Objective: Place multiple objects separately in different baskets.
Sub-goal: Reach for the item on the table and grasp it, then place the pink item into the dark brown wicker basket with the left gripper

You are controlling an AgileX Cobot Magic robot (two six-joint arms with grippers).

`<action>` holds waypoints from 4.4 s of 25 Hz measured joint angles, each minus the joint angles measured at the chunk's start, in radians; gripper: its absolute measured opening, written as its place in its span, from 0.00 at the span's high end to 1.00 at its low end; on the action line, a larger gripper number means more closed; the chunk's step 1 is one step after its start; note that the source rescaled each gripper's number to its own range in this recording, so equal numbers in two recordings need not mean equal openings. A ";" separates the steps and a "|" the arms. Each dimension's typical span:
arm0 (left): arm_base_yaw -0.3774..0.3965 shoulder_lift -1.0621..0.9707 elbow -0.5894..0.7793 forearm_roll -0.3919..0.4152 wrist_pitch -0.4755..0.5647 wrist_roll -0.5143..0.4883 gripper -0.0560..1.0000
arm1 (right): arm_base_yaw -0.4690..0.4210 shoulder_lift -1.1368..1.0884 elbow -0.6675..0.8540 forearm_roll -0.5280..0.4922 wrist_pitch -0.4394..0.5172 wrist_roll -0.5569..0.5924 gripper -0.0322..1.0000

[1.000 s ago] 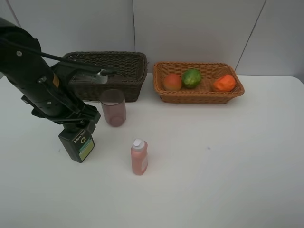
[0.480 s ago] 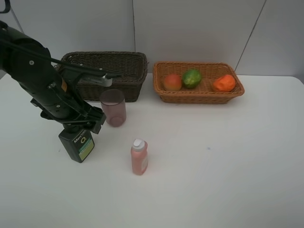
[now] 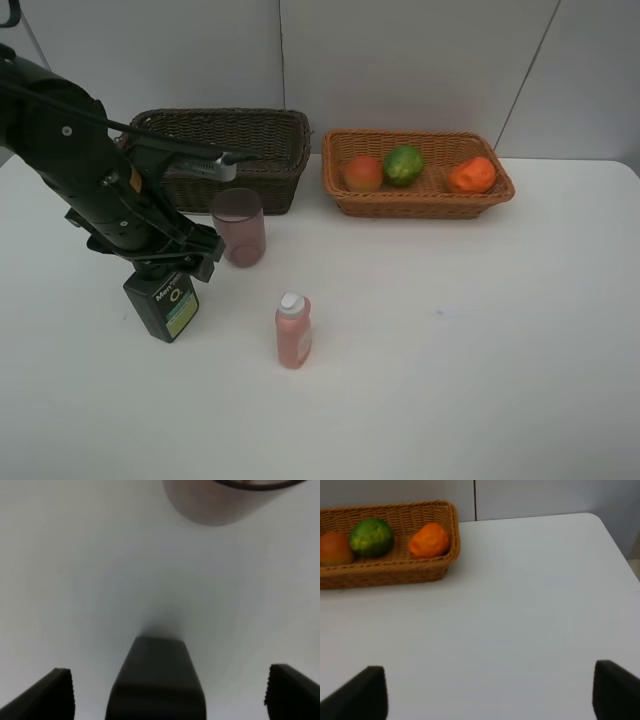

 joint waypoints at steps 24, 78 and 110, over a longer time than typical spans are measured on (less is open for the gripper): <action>0.000 0.059 -0.005 0.003 -0.005 -0.024 0.49 | 0.000 0.000 0.000 0.000 0.000 0.000 0.32; 0.006 -0.132 -0.423 0.288 0.242 -0.117 0.49 | 0.000 0.000 0.000 0.000 0.000 0.000 0.32; 0.357 0.363 -0.423 0.336 -0.511 -0.184 0.49 | 0.000 0.000 0.000 0.000 0.000 0.000 0.32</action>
